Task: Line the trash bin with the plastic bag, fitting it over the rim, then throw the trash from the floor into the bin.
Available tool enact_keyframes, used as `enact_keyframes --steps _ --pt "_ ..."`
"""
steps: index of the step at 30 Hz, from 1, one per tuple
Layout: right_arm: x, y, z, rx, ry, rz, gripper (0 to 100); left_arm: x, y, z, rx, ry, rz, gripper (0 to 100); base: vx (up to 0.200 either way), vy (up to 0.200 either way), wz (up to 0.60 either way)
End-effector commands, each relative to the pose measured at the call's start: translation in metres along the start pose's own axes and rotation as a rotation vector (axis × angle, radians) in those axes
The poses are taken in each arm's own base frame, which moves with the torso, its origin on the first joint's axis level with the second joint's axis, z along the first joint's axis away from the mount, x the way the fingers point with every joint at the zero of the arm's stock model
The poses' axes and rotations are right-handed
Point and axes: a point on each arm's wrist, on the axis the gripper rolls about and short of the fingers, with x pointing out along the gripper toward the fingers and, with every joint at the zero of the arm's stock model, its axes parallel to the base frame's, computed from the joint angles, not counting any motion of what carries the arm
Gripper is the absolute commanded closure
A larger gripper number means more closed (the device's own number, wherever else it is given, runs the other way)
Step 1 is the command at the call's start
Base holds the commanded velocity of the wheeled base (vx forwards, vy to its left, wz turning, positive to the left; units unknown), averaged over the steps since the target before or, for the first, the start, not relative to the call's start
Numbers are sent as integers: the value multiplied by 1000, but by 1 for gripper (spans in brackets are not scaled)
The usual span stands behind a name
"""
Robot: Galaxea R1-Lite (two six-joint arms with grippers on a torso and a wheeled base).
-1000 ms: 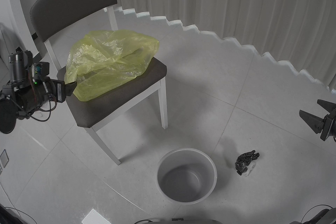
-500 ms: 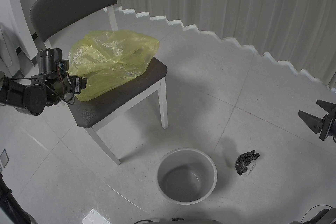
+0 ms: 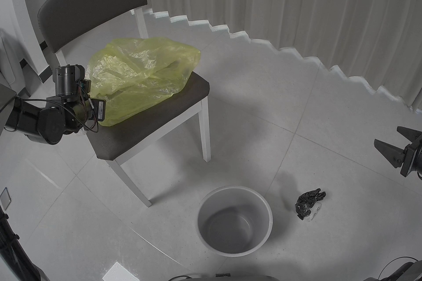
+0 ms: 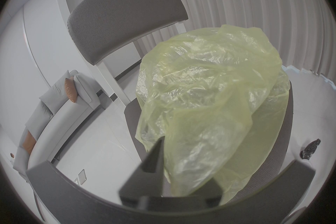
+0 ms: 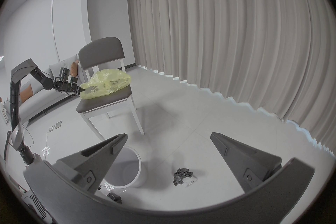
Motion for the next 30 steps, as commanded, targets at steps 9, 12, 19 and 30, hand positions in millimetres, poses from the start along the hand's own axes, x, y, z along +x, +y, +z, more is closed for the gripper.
enact_keyframes --steps 9,12,19,30 --pt "4 1 5 17 -33 25 0 -49 8 19 -19 -126 -135 100 0 0 0" --pt "6 6 11 58 -68 104 0 -93 19 40 -14 -260 -340 100 0 0 0" --pt "16 19 40 121 -120 384 0 -198 35 59 64 -446 -904 100 0 0 0" --pt "75 24 70 139 -80 502 0 -275 15 55 137 -406 -1360 100 0 0 0"
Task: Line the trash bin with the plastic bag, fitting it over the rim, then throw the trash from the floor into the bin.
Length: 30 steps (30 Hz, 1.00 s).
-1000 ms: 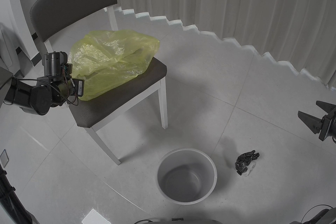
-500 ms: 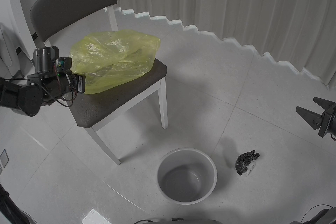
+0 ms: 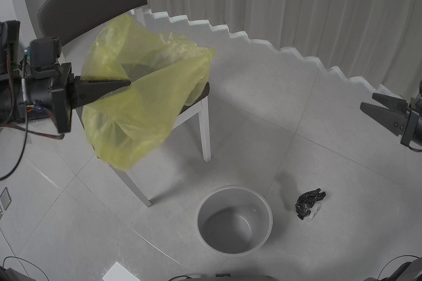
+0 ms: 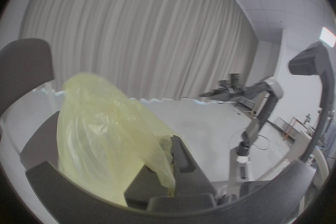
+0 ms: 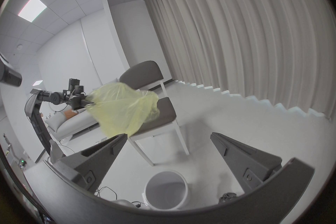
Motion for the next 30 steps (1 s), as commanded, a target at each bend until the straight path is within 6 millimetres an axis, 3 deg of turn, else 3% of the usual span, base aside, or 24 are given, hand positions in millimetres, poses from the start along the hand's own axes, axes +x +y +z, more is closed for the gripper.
enact_keyframes --steps 1,3,7,20,27,28,30 --pt "50 -13 14 37 38 85 0 -24 -57 23 76 -52 -154 100 0 0 0" --pt "67 -21 16 45 52 85 0 -15 -62 19 58 -22 -215 100 0 0 0" --pt "80 -28 17 49 60 82 0 -8 -65 15 32 20 -256 100 0 0 0" --pt "100 -34 8 71 116 89 0 6 -72 -2 19 135 -346 100 0 0 0" --pt "106 -26 -14 105 217 121 0 8 -72 2 26 129 -349 100 0 0 0" --pt "103 -18 -26 129 287 140 0 7 -72 2 27 128 -343 100 0 0 0" --pt "102 -13 -30 138 317 152 0 7 -71 4 33 120 -340 100 0 0 0"
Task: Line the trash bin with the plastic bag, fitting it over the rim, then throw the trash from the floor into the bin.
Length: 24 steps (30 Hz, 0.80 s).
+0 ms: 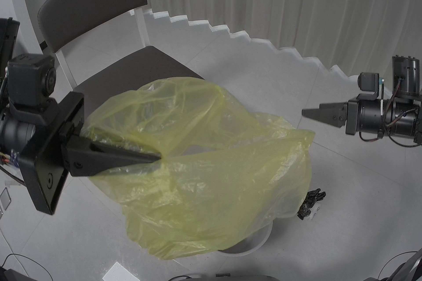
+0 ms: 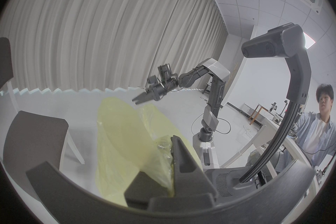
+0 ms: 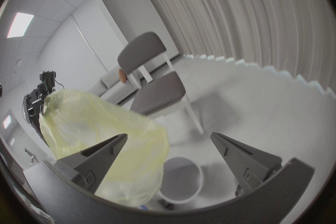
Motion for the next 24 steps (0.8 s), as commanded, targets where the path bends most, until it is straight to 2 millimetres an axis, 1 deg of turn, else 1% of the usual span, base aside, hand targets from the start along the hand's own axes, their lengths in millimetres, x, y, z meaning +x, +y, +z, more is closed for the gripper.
enact_keyframes --steps 1,4,6,9,10,12,13,14,15,17,18,22,24 --pt "3 12 -17 24 88 38 0 -1 1 4 11 -10 9 100 0 0 0" --pt "5 16 -22 23 109 54 0 -1 2 7 20 -18 13 100 0 0 0" --pt "6 22 -30 10 136 77 0 -2 3 10 27 -26 18 100 0 0 0" --pt "0 27 -37 -30 153 85 0 -3 3 12 32 -30 21 100 0 0 0" --pt "-4 28 -38 -57 158 87 0 -3 3 14 37 -33 25 100 0 0 0" --pt "-6 29 -38 -64 160 86 0 -3 3 14 38 -34 25 100 0 0 0" --pt "-10 30 -34 -78 161 83 0 -3 3 15 40 -36 25 100 0 0 0" --pt "-10 30 -34 -78 161 83 0 -3 3 15 40 -36 25 100 0 0 0" --pt "-10 30 -23 -90 134 80 0 -4 2 15 42 -37 22 100 0 0 0" --pt "-10 28 -8 -97 92 67 0 -4 2 14 42 -32 21 100 0 0 0" --pt "-8 26 0 -102 73 62 0 -4 1 12 39 -28 20 100 0 0 0" --pt "11 19 17 -102 48 63 0 -2 1 5 31 -11 14 100 0 0 0" --pt "20 16 21 -83 48 67 0 -2 1 4 33 -10 14 100 0 0 0"
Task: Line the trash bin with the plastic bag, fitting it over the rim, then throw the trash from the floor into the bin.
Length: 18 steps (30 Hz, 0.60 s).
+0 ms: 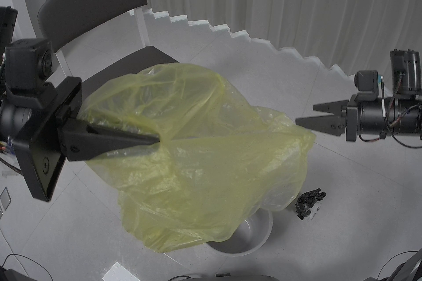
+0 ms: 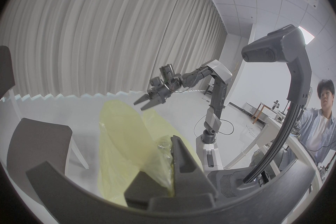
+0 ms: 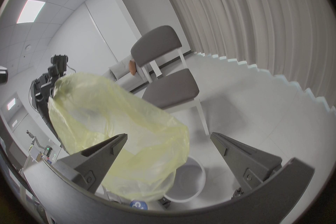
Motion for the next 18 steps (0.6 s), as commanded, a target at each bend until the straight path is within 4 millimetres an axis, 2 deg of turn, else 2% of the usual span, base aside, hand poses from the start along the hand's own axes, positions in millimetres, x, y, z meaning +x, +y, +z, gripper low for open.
enact_keyframes --steps 1,3,6,10,14,18 --pt "25 -16 16 27 -8 -3 0 1 -1 -6 -5 14 -5 100 0 0 0" --pt "31 -16 14 32 2 6 0 1 -1 -5 -3 12 -5 100 0 0 0" --pt "50 -10 2 42 61 49 0 2 0 -6 -3 12 -5 100 0 0 0" --pt "59 -7 -13 51 115 67 0 3 2 -5 -3 12 0 100 0 0 0" --pt "58 -7 -19 60 135 66 0 3 2 -5 1 11 2 100 0 0 0" --pt "53 -1 -35 82 218 76 0 3 4 -3 7 7 11 100 0 0 0"
